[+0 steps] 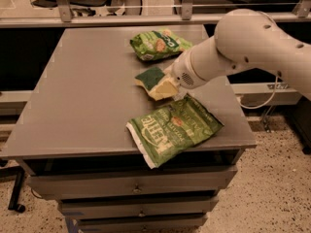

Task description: Move sponge near green jalapeno chip bag

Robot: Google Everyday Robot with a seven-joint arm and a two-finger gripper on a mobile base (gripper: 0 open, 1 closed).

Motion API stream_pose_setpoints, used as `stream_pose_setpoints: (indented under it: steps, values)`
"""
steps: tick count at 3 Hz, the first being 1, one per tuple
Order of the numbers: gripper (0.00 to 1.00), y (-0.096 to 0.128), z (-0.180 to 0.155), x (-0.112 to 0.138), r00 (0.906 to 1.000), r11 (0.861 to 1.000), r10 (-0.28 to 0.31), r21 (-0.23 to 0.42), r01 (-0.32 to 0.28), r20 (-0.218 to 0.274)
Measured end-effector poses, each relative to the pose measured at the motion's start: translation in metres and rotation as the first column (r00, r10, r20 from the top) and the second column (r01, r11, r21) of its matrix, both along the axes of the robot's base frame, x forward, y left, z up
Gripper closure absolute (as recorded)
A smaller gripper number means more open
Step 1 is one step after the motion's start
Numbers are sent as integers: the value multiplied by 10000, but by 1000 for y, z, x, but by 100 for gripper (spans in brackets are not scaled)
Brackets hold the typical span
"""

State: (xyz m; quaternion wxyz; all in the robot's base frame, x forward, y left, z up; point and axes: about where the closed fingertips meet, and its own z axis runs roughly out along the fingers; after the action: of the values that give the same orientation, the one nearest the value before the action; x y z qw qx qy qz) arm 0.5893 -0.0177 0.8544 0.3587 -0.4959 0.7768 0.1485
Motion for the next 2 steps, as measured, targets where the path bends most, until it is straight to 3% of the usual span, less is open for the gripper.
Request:
stream_pose_setpoints:
  steps: [1,2]
  values:
    - [82,-35,4,-18,9982,9982,-577,-184,573,-184]
    - [59,-47,3,-25,9965,9970,-753,-192,746,-357]
